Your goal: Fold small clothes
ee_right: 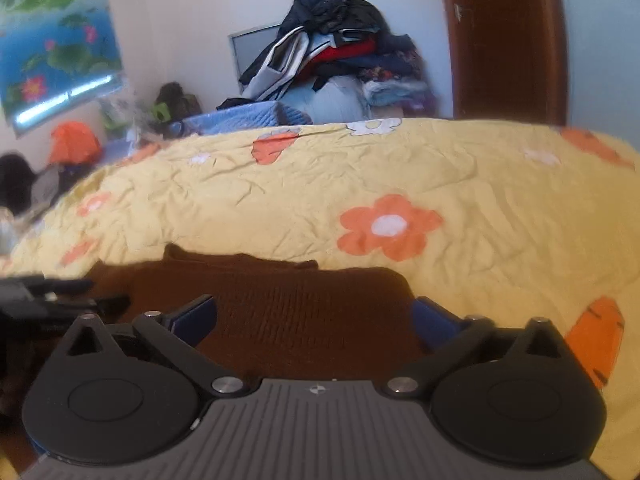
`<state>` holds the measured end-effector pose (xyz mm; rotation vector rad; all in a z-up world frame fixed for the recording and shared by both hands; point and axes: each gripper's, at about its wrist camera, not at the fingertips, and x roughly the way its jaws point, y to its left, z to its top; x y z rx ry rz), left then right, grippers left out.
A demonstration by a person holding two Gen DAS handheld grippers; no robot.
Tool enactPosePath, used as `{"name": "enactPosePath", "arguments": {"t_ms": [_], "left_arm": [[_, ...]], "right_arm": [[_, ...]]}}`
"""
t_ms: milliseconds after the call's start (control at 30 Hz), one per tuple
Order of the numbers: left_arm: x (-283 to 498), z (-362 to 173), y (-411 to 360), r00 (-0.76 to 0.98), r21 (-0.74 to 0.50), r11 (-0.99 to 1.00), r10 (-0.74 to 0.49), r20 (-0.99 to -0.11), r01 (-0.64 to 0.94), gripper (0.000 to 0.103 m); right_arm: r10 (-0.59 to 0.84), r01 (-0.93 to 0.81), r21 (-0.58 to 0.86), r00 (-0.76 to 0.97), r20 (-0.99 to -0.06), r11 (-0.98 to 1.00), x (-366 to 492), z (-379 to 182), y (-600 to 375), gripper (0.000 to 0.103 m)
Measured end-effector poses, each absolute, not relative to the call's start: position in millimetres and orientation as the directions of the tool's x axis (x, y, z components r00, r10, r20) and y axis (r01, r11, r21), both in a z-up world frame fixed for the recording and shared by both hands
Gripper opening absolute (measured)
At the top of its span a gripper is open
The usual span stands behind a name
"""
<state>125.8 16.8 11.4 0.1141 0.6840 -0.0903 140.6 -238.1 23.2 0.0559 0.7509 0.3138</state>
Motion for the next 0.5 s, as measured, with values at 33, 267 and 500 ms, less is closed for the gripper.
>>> {"name": "enactPosePath", "arguments": {"t_ms": [33, 267, 500], "left_arm": [[125.8, 11.2, 16.9, 0.771, 0.074, 0.99, -0.046, -0.635, 0.12, 0.077], [127.0, 11.1, 19.7, 0.767, 0.048, 0.995, -0.038, -0.64, 0.089, 0.085], [107.8, 26.9, 25.0, 0.744, 0.046, 0.999, 0.028, -0.668, 0.004, 0.087]], "right_arm": [[0.251, -0.245, 0.11, 0.676, -0.693, 0.963, 142.9, 9.8, -236.9, 0.103], [0.258, -0.206, 0.159, 0.687, -0.679, 0.966, 162.3, 8.1, -241.9, 0.103], [0.261, -0.193, 0.176, 0.697, -0.668, 0.965, 165.8, 7.6, -244.6, 0.103]]}}
